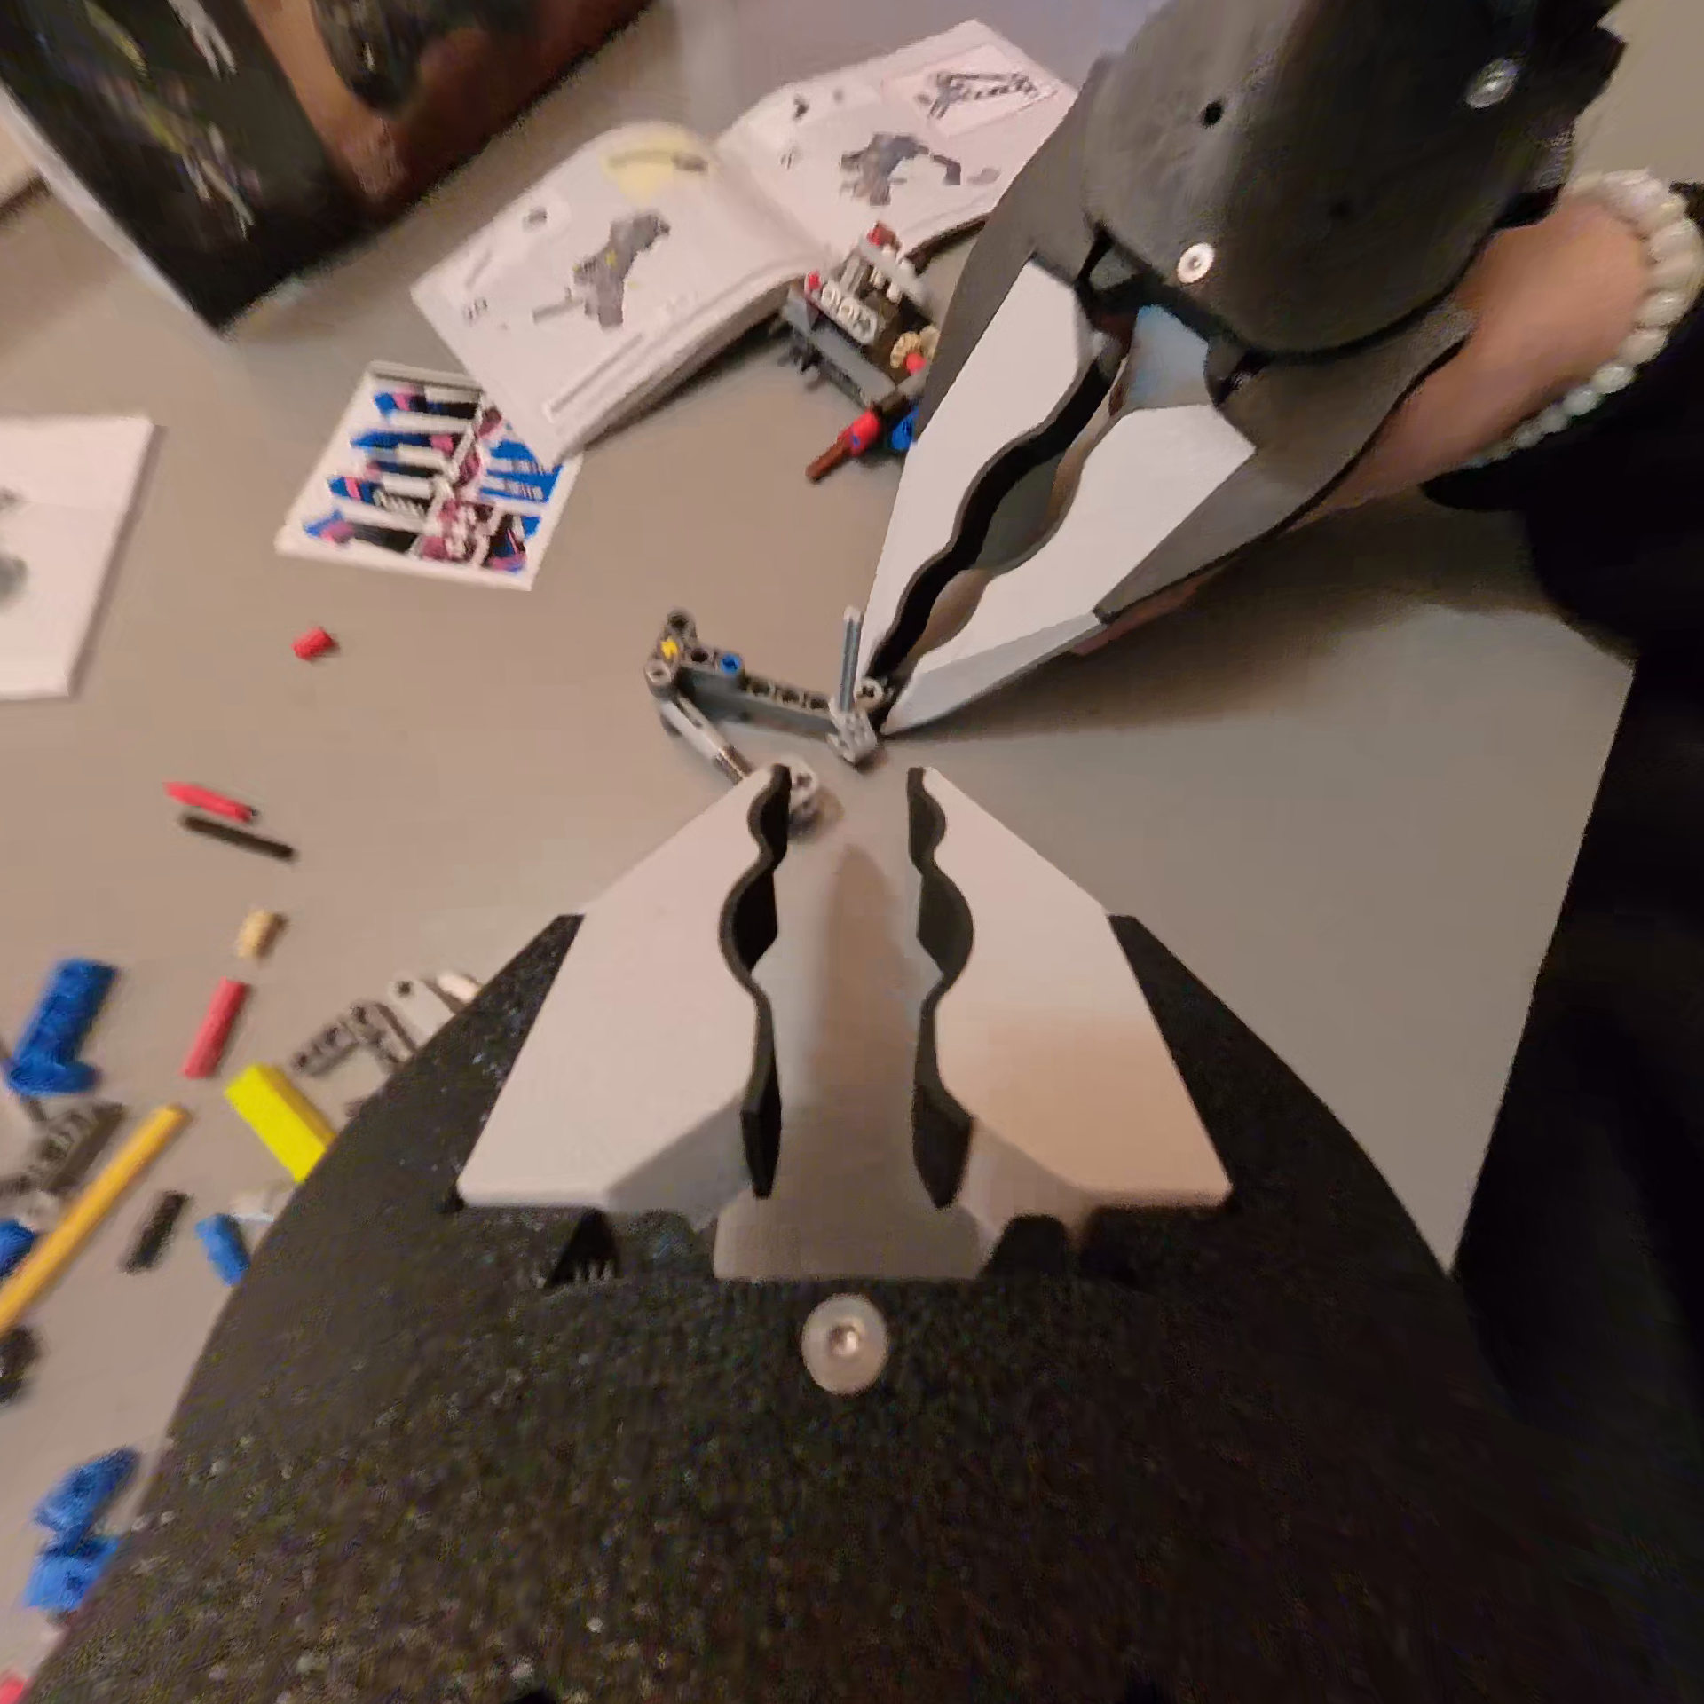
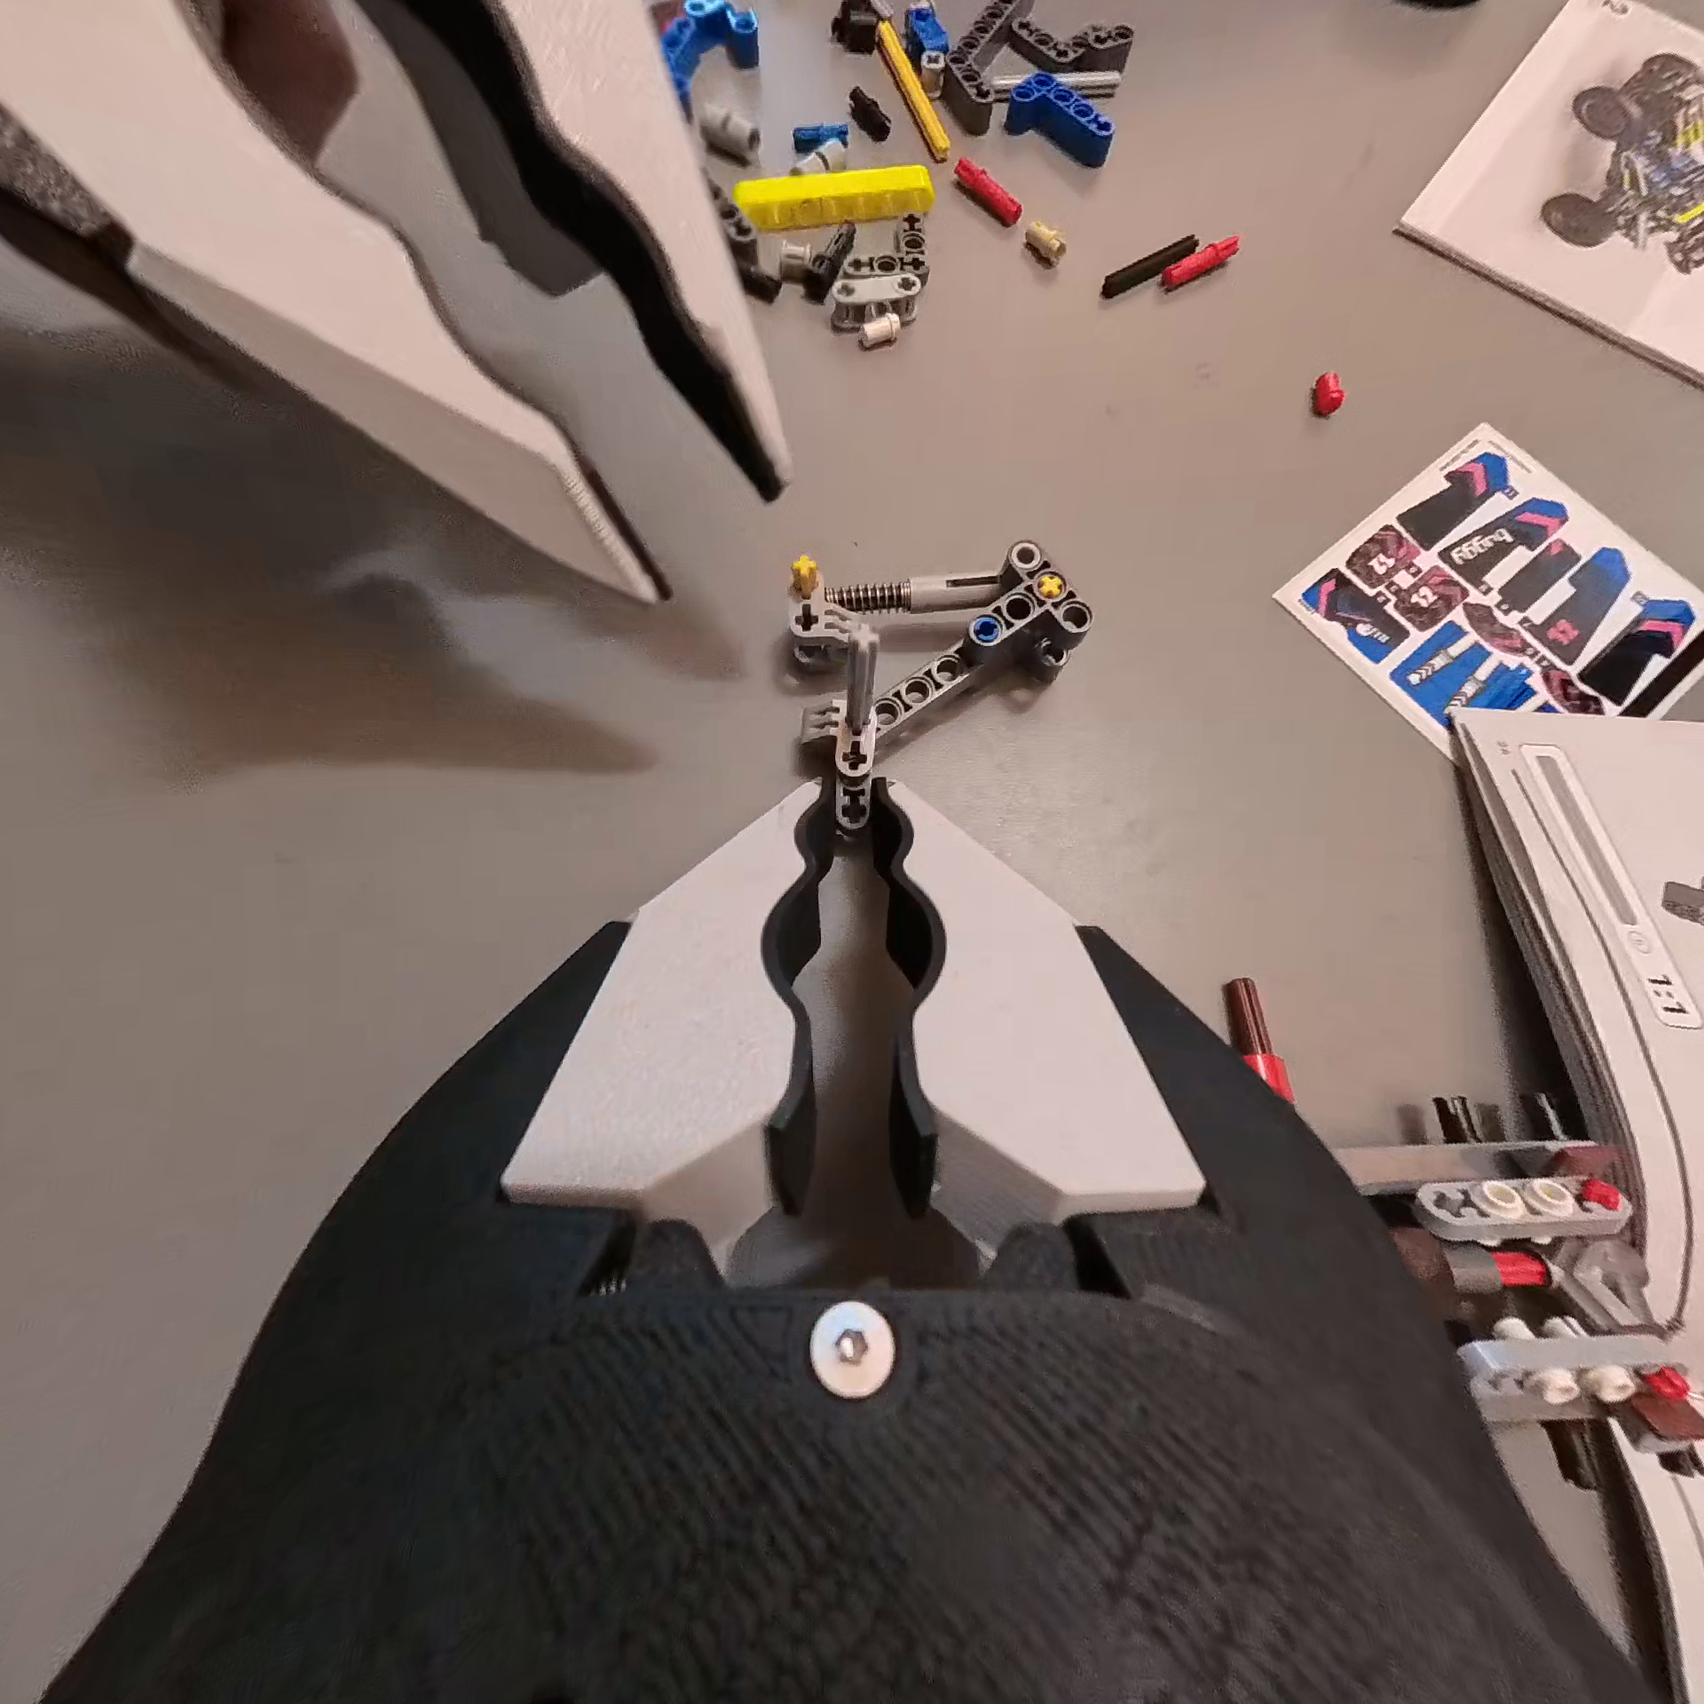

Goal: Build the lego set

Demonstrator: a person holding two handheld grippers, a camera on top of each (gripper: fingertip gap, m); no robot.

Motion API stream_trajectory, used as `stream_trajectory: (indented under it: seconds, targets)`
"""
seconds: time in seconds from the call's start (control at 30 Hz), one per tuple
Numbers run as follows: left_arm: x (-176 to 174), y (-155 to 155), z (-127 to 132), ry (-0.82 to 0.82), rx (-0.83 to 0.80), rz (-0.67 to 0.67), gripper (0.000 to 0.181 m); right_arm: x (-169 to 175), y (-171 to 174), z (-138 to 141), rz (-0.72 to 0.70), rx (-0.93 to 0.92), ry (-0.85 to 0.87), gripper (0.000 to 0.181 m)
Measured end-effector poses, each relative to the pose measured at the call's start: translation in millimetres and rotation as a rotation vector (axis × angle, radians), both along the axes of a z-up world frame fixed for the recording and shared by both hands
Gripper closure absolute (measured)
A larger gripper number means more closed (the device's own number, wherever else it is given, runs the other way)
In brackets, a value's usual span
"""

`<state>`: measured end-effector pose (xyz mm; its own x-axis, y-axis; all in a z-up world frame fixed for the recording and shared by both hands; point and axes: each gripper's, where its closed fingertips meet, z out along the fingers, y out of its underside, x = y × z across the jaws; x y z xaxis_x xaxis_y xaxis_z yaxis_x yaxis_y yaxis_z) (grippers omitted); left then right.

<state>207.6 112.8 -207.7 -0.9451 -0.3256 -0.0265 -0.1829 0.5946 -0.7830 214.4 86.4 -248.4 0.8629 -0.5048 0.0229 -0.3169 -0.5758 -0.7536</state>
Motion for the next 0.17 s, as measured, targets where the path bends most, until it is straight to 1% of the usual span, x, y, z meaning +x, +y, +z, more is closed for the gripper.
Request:
stream_trajectory:
  seconds: [0.03,0.17]
  targets:
    - [3,-3,3,-0.03,0.013,-0.036,0.16,0,0,0,0.005,0.002,0.004,0.176]
    - [13,-19,7,-0.093,0.049,-0.189,0.164,0,1,0,0.02,0.011,0.019,0.176]
